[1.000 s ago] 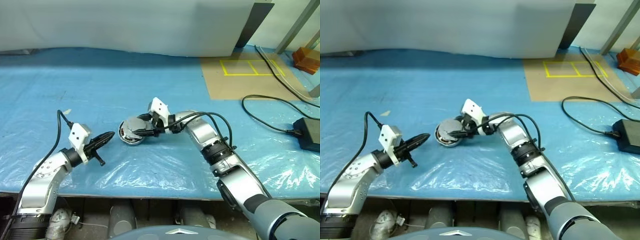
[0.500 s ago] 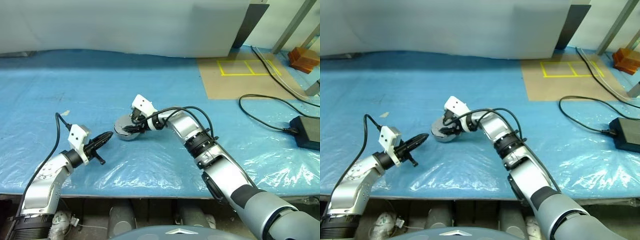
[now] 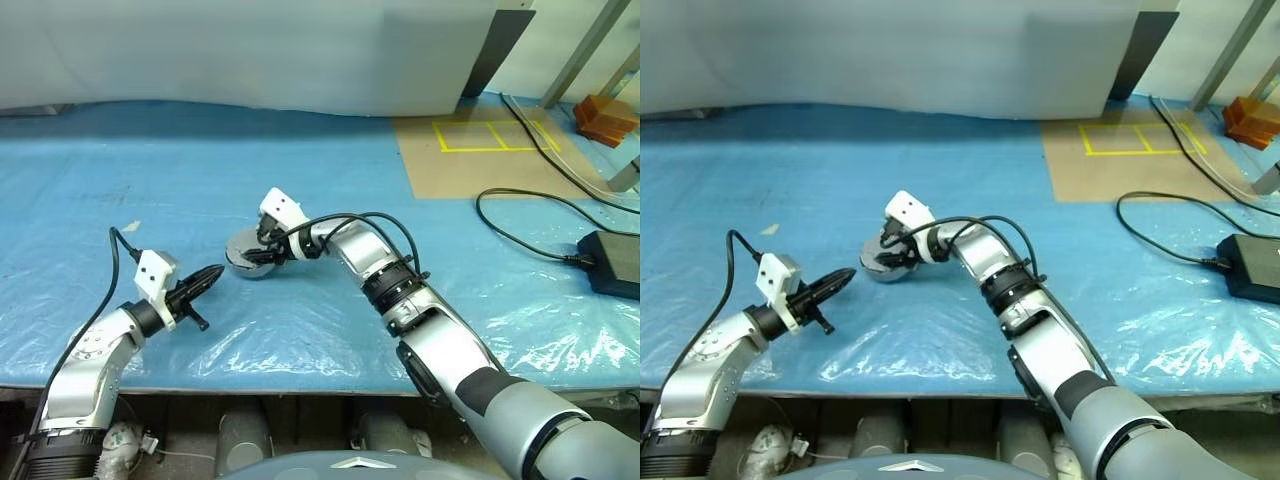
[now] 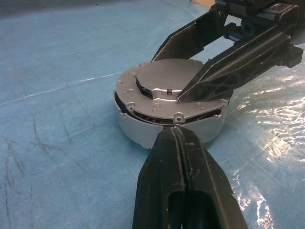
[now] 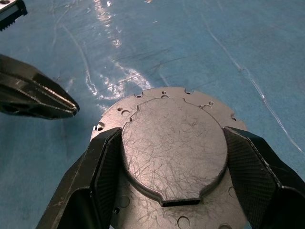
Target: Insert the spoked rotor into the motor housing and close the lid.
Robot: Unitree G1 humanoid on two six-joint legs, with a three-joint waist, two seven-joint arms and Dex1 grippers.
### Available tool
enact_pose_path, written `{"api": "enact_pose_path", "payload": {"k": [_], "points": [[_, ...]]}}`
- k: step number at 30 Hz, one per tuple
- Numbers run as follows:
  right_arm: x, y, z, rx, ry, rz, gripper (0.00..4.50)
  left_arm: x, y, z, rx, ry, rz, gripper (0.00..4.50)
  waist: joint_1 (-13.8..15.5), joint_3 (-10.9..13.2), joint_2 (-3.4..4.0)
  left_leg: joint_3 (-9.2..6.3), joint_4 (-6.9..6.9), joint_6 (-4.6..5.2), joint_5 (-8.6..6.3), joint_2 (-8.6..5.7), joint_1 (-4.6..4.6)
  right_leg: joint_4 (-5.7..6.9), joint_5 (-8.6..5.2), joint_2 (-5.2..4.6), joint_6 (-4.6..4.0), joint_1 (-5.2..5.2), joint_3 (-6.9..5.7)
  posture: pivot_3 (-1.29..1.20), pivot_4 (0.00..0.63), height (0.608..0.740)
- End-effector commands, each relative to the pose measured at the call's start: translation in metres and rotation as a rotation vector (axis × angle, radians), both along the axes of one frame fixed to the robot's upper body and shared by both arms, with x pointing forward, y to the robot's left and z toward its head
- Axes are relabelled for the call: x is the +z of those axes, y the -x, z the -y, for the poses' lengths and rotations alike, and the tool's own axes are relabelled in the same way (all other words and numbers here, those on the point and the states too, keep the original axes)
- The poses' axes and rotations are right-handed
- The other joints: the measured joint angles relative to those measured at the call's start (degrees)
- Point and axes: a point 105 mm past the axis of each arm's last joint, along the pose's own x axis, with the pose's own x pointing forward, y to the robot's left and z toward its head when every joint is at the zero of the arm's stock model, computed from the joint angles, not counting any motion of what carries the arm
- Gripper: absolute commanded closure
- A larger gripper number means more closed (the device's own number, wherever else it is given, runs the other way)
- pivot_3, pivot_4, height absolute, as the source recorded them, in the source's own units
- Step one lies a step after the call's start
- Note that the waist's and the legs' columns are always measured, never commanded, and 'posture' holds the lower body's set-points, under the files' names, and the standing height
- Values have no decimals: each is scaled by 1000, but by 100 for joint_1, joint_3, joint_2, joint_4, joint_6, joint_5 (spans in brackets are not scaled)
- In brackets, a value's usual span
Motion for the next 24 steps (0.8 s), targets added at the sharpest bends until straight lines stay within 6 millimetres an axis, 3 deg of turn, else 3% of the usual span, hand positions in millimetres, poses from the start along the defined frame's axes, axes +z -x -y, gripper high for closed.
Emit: {"api": "enact_pose_path", "payload": {"k": [1,5,10,13,17,21,24], "points": [[-34,-2,8,-127,106,-87,1543,11,-3,-1,-6,-17,51,4500,-1,-1,1,0,-2,0,0,0,0,0,0,0,0,-1,0,0,150,740],[-45,3,6,-159,135,-113,1543,10,-3,-1,-9,-16,53,4500,4,-12,14,0,-10,0,0,-2,1,-5,-1,-2,-1,0,0,0,150,740],[-32,-2,5,-159,87,-107,1543,10,-4,-1,-5,-21,54,4500,22,-18,28,1,-23,0,0,-4,5,-4,-1,-5,-1,1,6,0,150,740],[-25,1,13,-54,93,-42,1543,11,-5,-3,0,-21,58,4500,37,-18,28,1,-32,0,-1,-3,3,-5,0,-6,-3,-5,7,0,150,740],[-38,8,34,27,193,-8,1543,11,-7,-5,3,-24,60,4500,71,-20,24,2,-28,-1,0,-6,-8,-25,1,-8,1,0,2,0,150,740],[-43,6,23,-65,173,-79,1543,11,-10,-1,-4,-25,64,4500,4,-23,21,4,-34,-2,0,-4,-7,-27,12,-2,23,-2,-1,0,150,740],[-32,7,4,-80,102,-112,1543,12,-11,0,-8,-27,67,4500,-78,-23,22,4,-40,-4,0,-1,5,-20,10,9,18,-7,-1,0,150,740]]}}
